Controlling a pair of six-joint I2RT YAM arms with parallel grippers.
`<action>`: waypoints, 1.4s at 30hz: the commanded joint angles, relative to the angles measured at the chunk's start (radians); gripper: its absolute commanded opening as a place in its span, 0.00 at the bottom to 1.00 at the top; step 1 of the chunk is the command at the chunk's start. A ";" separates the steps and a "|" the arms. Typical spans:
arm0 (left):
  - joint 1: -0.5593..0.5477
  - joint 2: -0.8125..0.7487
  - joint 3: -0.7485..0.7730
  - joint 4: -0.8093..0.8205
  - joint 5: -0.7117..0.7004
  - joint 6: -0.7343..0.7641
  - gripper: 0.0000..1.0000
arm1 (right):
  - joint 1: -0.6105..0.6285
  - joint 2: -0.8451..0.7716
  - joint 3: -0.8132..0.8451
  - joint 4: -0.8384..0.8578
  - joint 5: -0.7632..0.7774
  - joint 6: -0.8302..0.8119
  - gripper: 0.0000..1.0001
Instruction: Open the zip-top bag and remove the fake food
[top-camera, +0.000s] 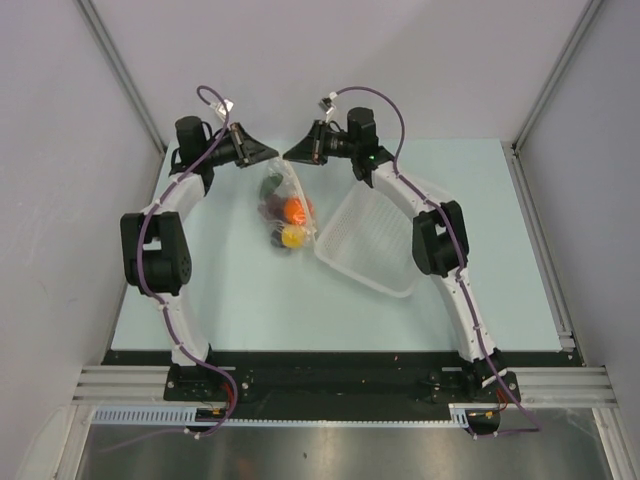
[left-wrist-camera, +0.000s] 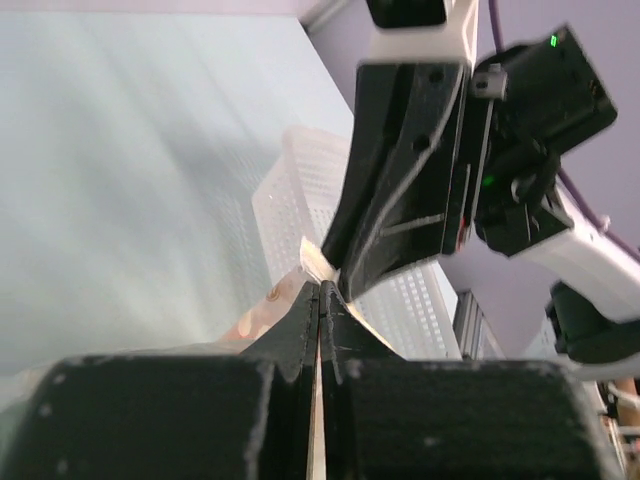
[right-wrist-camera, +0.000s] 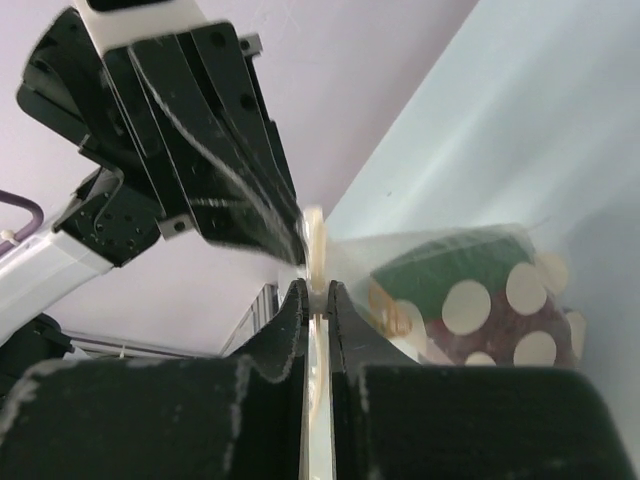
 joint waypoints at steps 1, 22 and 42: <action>0.023 -0.077 -0.012 0.127 -0.124 -0.068 0.00 | 0.011 -0.096 -0.067 -0.004 -0.027 -0.042 0.06; 0.049 -0.070 0.016 0.076 0.004 -0.049 0.15 | 0.065 -0.414 -0.468 -0.309 0.014 -0.225 0.06; -0.015 -0.083 -0.073 -0.014 0.178 0.100 0.44 | 0.022 -0.194 -0.101 -0.343 -0.021 -0.177 0.01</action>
